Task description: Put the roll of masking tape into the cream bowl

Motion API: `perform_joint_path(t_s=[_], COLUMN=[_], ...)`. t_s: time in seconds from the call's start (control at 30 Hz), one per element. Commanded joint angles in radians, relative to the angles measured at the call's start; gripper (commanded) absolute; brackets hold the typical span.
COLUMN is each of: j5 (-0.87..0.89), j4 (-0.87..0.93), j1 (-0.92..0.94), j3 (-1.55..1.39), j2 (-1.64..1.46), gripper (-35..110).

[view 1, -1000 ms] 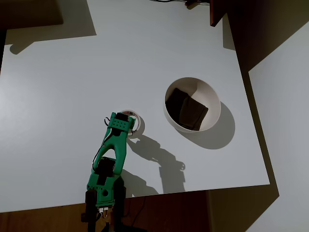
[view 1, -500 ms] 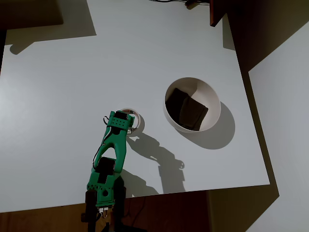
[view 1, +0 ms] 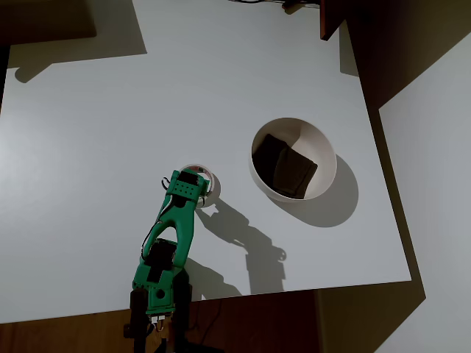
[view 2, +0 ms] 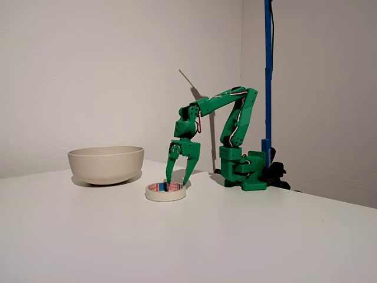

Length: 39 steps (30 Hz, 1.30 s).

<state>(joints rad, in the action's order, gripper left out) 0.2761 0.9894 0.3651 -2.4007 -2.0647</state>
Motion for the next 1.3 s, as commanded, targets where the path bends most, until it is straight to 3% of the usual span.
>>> perform_joint_path(t_s=[0.0,0.73,1.27], j5=[0.012,0.023,0.015], j4=[0.012,0.034,-0.011], j1=[0.014,0.008,-0.075], j3=[0.02,0.02,0.021], j2=[-0.054,0.028,0.117], gripper=[16,17,8])
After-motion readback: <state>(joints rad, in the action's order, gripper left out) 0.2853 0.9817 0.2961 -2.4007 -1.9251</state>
